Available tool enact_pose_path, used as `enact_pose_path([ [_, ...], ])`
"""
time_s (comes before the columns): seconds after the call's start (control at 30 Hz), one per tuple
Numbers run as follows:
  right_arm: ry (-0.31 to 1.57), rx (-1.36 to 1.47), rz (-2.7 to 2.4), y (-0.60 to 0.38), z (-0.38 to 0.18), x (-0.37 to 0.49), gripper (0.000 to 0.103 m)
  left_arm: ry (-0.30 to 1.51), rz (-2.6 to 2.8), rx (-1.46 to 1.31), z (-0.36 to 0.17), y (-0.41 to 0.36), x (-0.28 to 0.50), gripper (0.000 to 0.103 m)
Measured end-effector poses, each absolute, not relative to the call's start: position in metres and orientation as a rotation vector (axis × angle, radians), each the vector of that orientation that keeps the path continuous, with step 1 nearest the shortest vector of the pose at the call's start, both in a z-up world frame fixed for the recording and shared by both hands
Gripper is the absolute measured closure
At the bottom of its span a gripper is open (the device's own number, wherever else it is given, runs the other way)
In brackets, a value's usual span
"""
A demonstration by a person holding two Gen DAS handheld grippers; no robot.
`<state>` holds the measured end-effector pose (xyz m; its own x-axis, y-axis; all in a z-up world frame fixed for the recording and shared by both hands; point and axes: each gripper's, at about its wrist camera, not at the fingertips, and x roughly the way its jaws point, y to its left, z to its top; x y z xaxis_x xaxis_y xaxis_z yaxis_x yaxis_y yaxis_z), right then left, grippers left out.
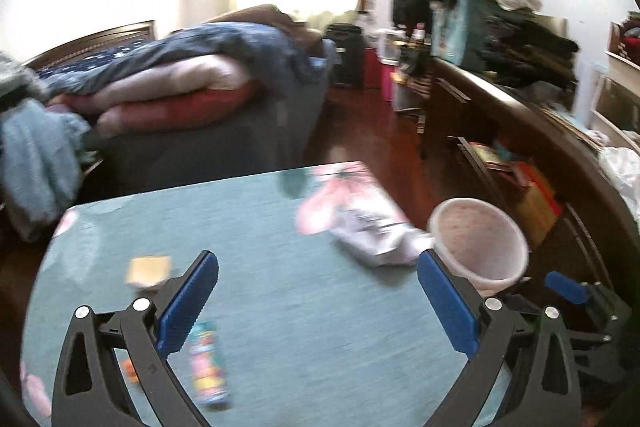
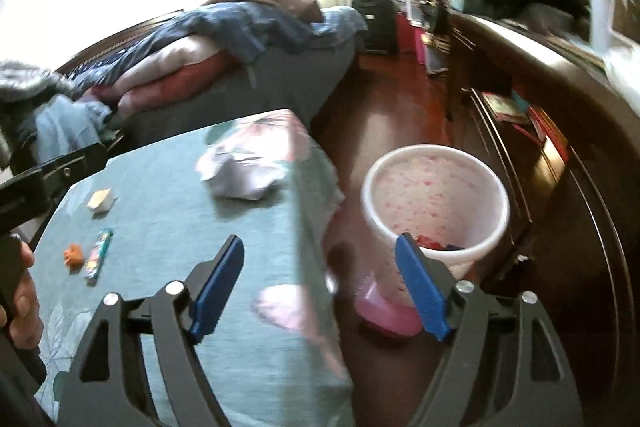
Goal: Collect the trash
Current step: 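Move both open tools back over the table, then grasp the gold square packet with the left tool while the right tool grasps crumpled white paper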
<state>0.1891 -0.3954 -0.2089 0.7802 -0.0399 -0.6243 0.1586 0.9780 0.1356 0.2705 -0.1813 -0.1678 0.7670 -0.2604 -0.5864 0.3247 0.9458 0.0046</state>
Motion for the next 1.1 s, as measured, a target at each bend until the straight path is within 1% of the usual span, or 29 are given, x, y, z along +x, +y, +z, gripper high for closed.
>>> enact_pose_path([
  [0.23,0.678,0.115,-0.052,-0.345,-0.196,0.196,0.022,0.626,-0.204,0.111,-0.167,-0.123,0.262,0.004],
  [0.47,0.679,0.064,-0.025,-0.310,-0.189,0.200,0.019,0.691,-0.146,0.082,-0.180,-0.075,0.270,0.004],
  [0.63,0.689,0.042,-0.017,-0.300,-0.192,0.207,0.019,0.738,-0.136,0.057,-0.194,-0.059,0.287,0.004],
  [1.1,0.707,-0.013,-0.005,-0.296,-0.196,0.247,0.018,0.907,-0.103,0.033,-0.246,-0.056,0.389,0.004],
])
